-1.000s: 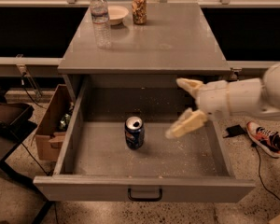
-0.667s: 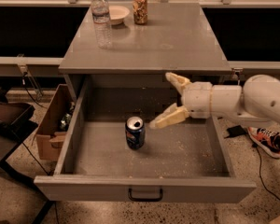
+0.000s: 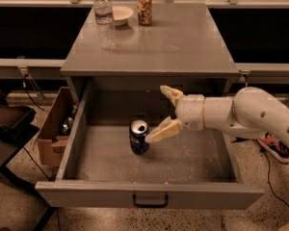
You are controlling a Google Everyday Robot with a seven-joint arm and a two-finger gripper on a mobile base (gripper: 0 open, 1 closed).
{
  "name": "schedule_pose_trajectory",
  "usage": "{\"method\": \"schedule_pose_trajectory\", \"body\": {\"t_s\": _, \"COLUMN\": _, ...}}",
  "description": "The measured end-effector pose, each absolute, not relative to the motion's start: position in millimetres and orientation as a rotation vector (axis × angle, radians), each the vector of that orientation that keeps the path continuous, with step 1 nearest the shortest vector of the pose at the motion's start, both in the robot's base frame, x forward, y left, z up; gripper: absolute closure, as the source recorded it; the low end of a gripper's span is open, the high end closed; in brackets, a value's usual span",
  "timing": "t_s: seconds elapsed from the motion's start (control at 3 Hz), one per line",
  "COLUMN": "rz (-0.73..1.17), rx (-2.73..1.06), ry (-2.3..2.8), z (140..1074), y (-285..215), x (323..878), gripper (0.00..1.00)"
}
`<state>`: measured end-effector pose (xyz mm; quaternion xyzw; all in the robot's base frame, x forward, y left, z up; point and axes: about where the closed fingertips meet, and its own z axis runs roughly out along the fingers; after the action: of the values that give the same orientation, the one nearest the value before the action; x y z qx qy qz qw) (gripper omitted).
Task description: Pick pepsi can from top drawer and place on counter
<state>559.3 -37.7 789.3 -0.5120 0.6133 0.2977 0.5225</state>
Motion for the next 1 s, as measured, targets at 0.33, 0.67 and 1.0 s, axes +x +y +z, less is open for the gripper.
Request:
{"method": "schedule_pose_trajectory", "body": {"t_s": 0.33, "rz": 0.784, "rx": -1.236, "ry": 1.485, "z": 742.9, "y": -11.1, "x": 559.5, "gripper": 0.00}}
{"method": "schedule_pose_trajectory", "body": {"t_s": 0.67, "rz": 0.837, "rx": -1.228, "ry": 1.483, "z": 708.2, "y": 9.7, "x": 568.8, "gripper": 0.00}}
{"method": "schedule_pose_trajectory", "body": {"t_s": 1.0, "rz": 0.879, "rx": -1.231, "ry": 1.491, "z": 668.4, "y": 35.4, "x": 585.1, "gripper": 0.22}}
